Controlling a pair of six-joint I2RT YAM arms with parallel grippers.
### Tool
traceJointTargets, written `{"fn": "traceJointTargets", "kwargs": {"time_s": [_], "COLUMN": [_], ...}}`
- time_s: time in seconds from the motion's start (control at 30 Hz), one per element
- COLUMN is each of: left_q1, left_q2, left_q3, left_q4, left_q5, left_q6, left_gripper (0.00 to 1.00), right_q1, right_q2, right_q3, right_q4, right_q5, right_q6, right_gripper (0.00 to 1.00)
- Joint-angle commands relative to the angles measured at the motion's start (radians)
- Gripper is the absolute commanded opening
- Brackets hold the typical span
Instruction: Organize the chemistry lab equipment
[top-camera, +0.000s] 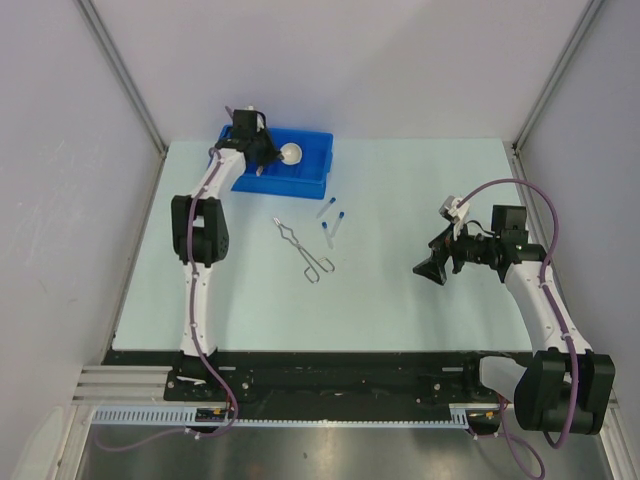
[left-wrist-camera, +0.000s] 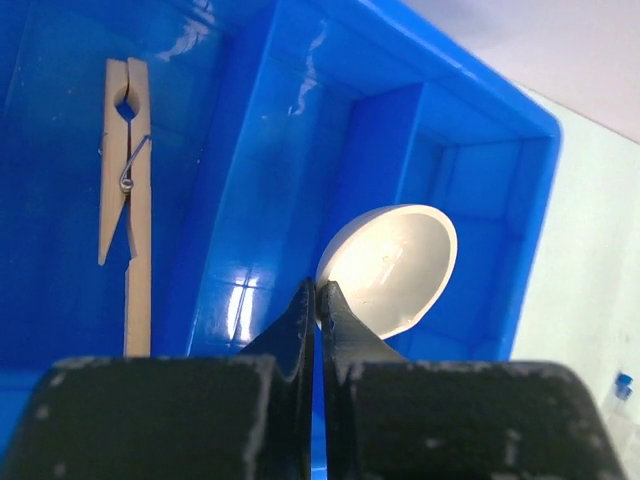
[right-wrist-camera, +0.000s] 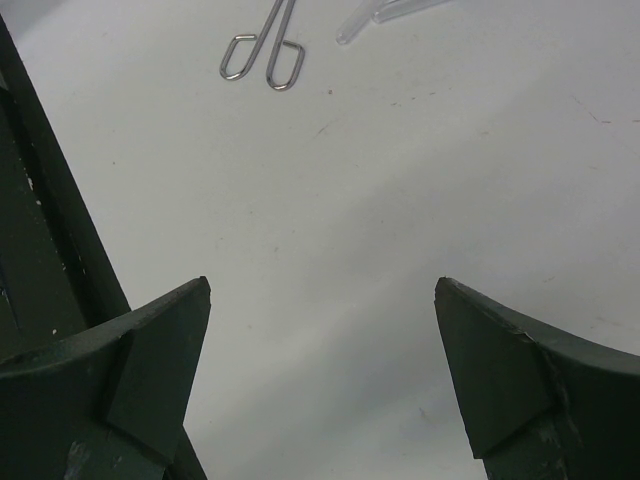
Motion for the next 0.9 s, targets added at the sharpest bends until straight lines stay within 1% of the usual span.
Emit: {"fn": "traceJointTargets", "kwargs": {"time_s": [0.0, 0.13, 0.37, 0.57, 0.6, 0.87], "left_q1": [-0.012, -0.014, -0.014, -0.017, -0.017, -0.019], "left_q2": [0.031, 0.045, 0.074, 0.07, 0.07, 0.042], "left_q3": [0.088, 0.091, 0.107, 0.108, 0.108, 0.108], "left_q4": [-0.068, -0.088, -0.12, -0.131, -0.134, -0.14], "left_q5": [-0.111, -0.147, -0.157, -0.161, -0.163, -0.157], "left_q6": [-0.008, -0.011, 0.008, 0.028, 0.031, 0.043], "left_gripper": [0.01, 0.01, 0.05, 0.09, 0.11, 0.19], "right_q1": [0.0, 0.0, 0.0, -0.002, -0.002, -0.003], "right_q2": [0.003, 0.003, -0.001, -0.003, -0.003, -0.006], "right_q3": [0.005, 0.003, 0.005, 0.005, 0.005, 0.005], "right_q4": [0.002, 0.0, -0.001, -0.004, -0.001, -0.006], "right_q5": [-0.017, -0.018, -0.012, -0.006, -0.005, -0.002], "right_q6": [-0.019, -0.022, -0.025, -0.027, -0.029, -0.032], "right_gripper": [1.0, 1.0, 1.0, 1.0, 1.0, 1.0]}}
